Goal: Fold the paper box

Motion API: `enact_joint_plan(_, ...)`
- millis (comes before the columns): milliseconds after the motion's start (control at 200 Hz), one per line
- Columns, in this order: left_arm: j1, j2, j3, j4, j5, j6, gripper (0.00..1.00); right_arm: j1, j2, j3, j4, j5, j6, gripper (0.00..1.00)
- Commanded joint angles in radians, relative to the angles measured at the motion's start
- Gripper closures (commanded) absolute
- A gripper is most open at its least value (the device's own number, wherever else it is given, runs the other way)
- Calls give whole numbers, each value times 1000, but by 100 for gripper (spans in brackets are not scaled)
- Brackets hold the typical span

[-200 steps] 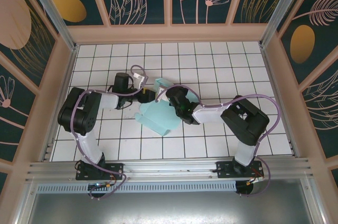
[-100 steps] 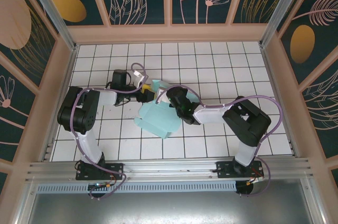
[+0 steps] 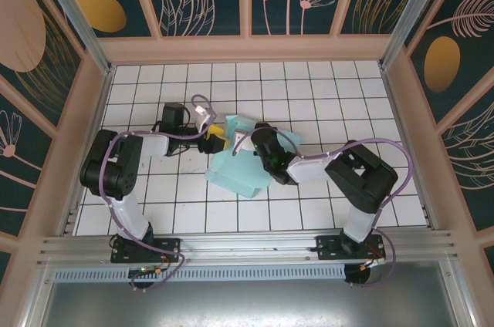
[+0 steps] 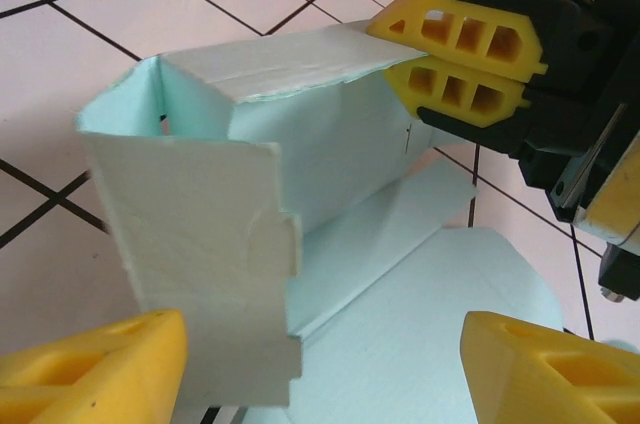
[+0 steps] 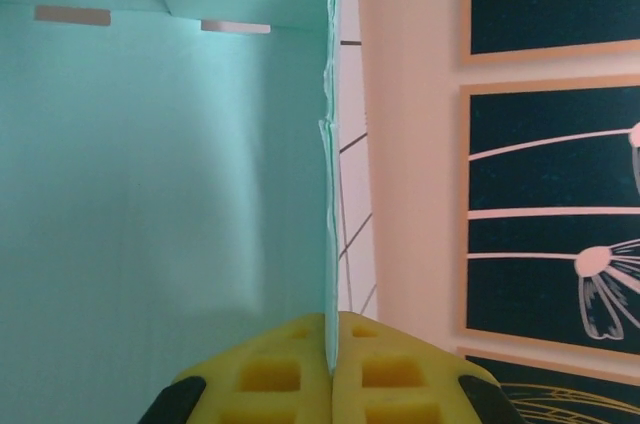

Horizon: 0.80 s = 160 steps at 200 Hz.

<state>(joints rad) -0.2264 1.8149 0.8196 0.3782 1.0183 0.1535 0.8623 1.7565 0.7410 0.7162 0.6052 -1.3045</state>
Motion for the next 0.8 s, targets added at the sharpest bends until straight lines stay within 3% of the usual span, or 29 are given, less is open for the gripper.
enact_joint_plan(0,14,-16,-14,44,37,5,28,-11,-3,-38,140,34,-126,100)
enact_joint_plan(170,14,-1,-4,46,31,1,29,-16,-26,-68,200,35,-160,100)
enact_joint_plan(385,14,45,43,-28,63,38,42,-26,-77,-135,246,22,-160,100)
enact_joint_plan(676,-32,49,59,-17,-39,86,42,-29,-146,-209,296,13,-149,100)
enact_joint_plan(796,-54,68,77,-13,-67,95,48,-27,-166,-231,279,7,-134,100)
